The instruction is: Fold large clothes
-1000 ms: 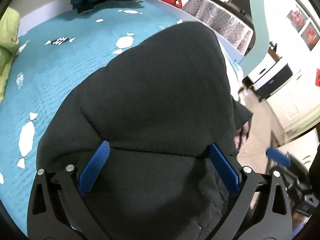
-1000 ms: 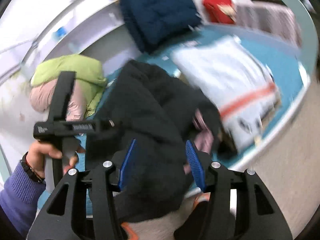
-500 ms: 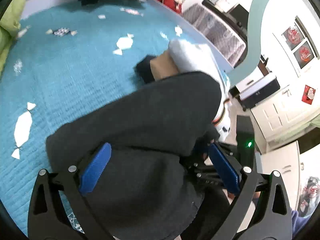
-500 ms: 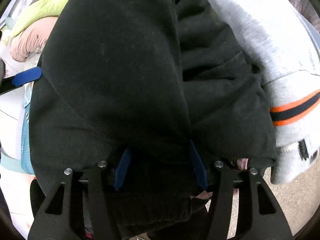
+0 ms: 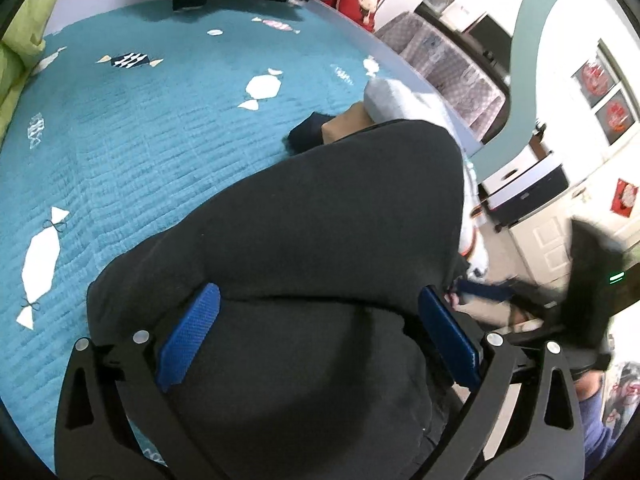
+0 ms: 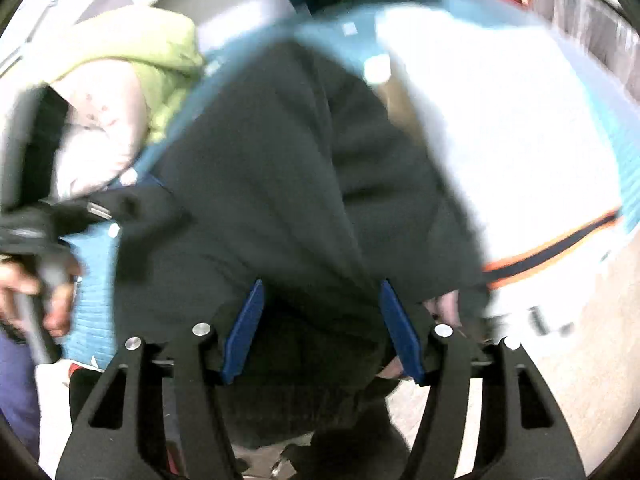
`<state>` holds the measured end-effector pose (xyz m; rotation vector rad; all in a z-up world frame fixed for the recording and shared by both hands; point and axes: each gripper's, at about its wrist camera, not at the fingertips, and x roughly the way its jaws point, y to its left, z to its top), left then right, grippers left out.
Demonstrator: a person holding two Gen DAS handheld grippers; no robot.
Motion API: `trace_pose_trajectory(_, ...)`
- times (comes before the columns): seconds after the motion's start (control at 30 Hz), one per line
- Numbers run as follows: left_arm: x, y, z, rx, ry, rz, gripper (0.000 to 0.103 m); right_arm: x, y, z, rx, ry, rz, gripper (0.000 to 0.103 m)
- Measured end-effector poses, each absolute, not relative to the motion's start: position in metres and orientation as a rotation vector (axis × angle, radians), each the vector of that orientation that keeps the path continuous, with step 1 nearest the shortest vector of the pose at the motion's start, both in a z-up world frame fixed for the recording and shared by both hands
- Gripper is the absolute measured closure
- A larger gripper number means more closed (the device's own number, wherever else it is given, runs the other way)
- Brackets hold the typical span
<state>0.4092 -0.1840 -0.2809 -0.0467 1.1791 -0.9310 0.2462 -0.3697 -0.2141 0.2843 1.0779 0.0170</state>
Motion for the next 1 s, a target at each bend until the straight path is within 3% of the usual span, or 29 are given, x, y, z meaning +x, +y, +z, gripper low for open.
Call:
trace_pose_trajectory(0.07,0.406,-0.178,-0.280,-0.067,1.161,-0.949,0.005,0.237,-0.364,-0.185,0.253,0.990,0.026,0.047)
trace_pose_trajectory(0.1,0.403,-0.177,-0.278,-0.069,1.156,-0.951,0.005,0.239,-0.363,-0.176,0.243,0.963,0.043,0.069)
trace_pose_trajectory(0.13,0.401,-0.176,-0.277,-0.068,1.150,-0.951,0.005,0.241,-0.358,-0.173,0.230,0.939,0.061,0.083)
trace_pose_trajectory(0.2,0.395,-0.175,-0.276,-0.057,1.136,-0.952,0.005,0.264,-0.346,-0.176,0.187,0.954,0.105,0.102)
trace_pose_trajectory(0.37,0.389,-0.173,-0.276,-0.025,1.108,-0.950,0.005,0.332,-0.320,-0.217,0.010,1.109,0.088,0.102)
trace_pose_trajectory(0.5,0.396,-0.179,-0.287,-0.025,1.129,-0.955,0.005,0.373,-0.331,-0.294,0.139,1.390,0.152,0.102)
trace_pose_trajectory(0.7,0.411,-0.195,-0.302,0.047,1.126,-0.928,0.005,0.393,-0.354,-0.318,0.344,1.432,0.184,0.103)
trace_pose_trajectory(1.0,0.425,-0.207,-0.312,0.052,1.126,-0.913,0.005,0.402,-0.354,-0.334,0.338,1.388,0.126,0.103)
